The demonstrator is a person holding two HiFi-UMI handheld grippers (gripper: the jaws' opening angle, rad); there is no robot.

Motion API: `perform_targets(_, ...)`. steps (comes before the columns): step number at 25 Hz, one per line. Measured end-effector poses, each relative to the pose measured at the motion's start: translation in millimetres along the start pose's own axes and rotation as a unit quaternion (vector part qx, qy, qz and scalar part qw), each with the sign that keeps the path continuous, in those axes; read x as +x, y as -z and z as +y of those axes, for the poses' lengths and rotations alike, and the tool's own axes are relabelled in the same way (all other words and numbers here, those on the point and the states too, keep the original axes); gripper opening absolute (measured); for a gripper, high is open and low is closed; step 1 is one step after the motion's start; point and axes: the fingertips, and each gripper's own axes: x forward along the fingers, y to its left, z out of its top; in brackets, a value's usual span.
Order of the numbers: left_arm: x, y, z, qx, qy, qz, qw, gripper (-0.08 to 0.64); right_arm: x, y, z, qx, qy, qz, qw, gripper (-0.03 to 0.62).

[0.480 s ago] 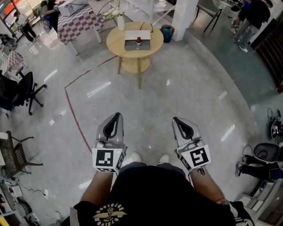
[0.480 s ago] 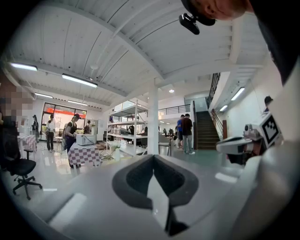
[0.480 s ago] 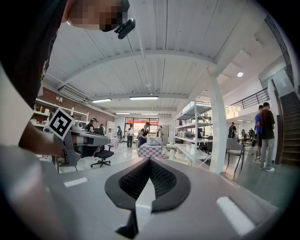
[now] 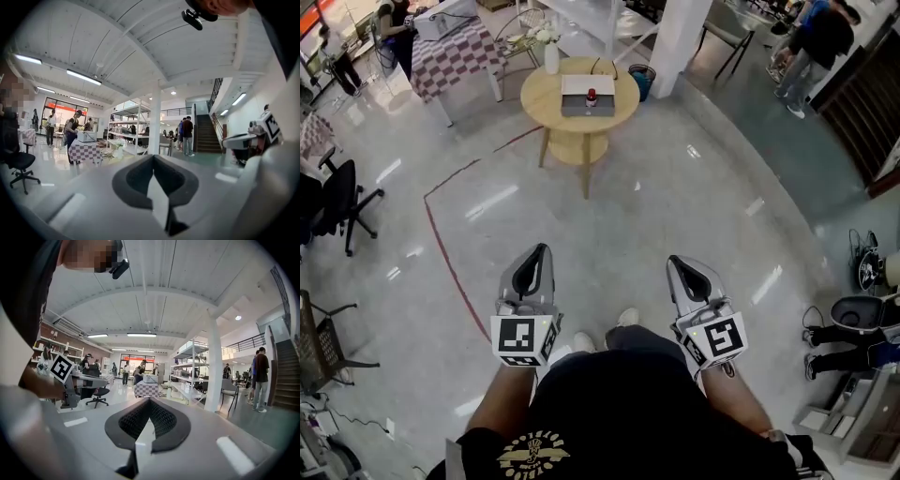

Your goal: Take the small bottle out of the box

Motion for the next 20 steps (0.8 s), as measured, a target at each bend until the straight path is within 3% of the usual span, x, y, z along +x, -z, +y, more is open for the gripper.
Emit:
perform_targets(8,-2,-7,8,0.007,0.005,-0.014,0.9999,0.000,12,-1,-25,0.008,0.016,-0.004,1.000,0.006)
perform_targets(20,41,-2,41,0.011,-0.012,0.013,0.9998,0.000,63,14,-47,0.029,0.007,0.010,0.999,0.006)
